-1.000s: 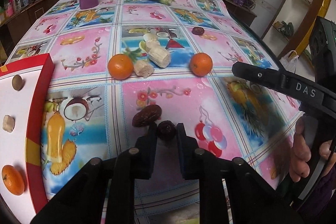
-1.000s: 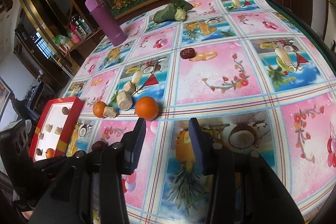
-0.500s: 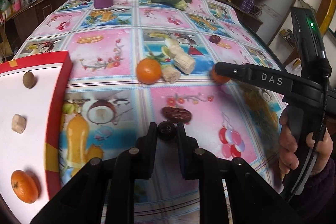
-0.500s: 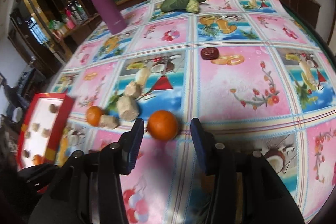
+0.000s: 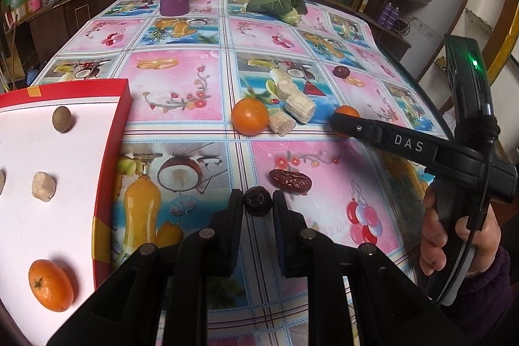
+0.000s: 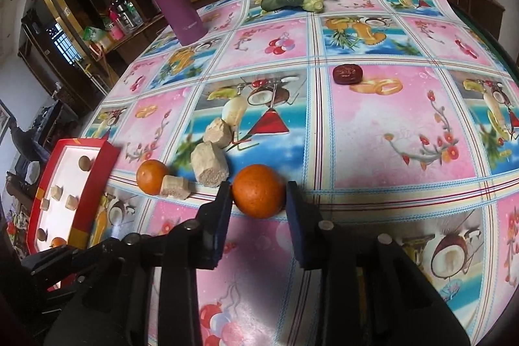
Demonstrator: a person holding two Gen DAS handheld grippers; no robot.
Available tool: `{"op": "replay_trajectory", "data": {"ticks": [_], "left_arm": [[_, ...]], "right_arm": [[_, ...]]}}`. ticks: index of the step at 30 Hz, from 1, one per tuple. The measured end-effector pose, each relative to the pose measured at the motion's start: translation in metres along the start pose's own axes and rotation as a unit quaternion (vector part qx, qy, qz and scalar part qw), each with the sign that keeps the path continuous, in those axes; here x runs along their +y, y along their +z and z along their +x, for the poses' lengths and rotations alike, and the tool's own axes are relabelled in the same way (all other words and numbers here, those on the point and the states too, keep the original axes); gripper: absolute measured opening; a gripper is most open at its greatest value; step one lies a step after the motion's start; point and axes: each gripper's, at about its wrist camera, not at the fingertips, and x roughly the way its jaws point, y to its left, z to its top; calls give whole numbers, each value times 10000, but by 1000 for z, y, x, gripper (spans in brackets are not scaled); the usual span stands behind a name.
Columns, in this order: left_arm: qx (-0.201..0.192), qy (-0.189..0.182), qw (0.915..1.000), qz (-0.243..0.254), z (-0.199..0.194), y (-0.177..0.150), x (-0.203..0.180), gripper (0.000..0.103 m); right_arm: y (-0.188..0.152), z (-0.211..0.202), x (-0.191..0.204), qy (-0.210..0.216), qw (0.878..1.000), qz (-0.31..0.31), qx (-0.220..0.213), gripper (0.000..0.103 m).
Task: Organize fruits
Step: 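Grasp a dark brown round fruit with the left tool while the right tool approaches a mandarin, then grasp the mandarin with the right tool, carry both fruits into the tray, open both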
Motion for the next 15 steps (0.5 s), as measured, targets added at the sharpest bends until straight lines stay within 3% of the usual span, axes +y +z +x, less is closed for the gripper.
{"op": "replay_trajectory", "data": {"ticks": [8, 15], "left_arm": [[-238, 10, 9997, -80, -20, 4, 8, 17], [-635, 287, 9975, -142, -49, 7, 29, 17]], "right_arm": [[-3, -23, -3, 194, 9981, 224, -540, 34], [-2, -33, 6, 319, 9951, 276, -895, 34]]}}
